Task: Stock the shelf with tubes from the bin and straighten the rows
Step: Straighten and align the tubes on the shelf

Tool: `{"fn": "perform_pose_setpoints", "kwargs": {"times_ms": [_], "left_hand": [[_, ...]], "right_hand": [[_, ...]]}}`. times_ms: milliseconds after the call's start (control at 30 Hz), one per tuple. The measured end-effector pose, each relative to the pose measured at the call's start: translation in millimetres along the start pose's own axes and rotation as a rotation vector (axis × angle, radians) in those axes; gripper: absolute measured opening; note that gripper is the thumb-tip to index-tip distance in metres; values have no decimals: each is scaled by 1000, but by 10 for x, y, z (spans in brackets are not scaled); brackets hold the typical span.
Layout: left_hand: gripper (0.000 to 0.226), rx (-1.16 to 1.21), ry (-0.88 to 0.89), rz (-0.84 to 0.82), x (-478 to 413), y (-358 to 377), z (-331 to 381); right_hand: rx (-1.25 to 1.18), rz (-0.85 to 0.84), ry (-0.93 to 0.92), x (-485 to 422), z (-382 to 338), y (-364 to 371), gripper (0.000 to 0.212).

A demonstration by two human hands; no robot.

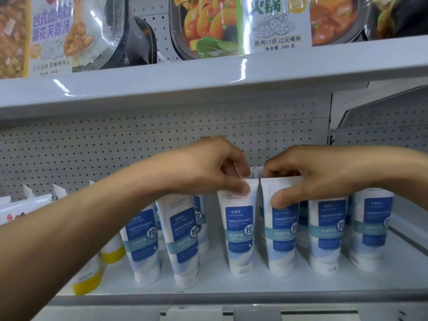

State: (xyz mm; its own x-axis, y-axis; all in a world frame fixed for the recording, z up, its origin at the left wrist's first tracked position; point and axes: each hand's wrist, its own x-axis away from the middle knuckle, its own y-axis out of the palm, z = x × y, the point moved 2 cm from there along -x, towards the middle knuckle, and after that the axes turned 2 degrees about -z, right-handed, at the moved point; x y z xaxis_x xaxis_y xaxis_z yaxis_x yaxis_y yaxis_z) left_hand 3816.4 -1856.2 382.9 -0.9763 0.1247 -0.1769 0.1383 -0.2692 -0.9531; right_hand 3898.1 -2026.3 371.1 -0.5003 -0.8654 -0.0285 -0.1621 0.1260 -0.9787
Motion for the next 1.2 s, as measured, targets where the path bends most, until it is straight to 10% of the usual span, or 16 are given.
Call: {"fn": "perform_pose_setpoints", "kwargs": {"times_ms": [167, 300, 633, 1200], "left_hand": [[14, -34, 12, 218, 89, -413, -232], [29, -54, -37, 33, 72, -483, -576], [23, -55, 25, -245, -168, -204, -847], [19, 4, 49, -129, -315, -72, -855]], "right_hand": [[-91, 210, -58, -49, 0, -150, 14], [-52, 316, -91, -255, -26, -204, 4], [2, -108, 9, -863, -174, -116, 27], [-55, -59, -3, -873, -234, 30, 5]]}}
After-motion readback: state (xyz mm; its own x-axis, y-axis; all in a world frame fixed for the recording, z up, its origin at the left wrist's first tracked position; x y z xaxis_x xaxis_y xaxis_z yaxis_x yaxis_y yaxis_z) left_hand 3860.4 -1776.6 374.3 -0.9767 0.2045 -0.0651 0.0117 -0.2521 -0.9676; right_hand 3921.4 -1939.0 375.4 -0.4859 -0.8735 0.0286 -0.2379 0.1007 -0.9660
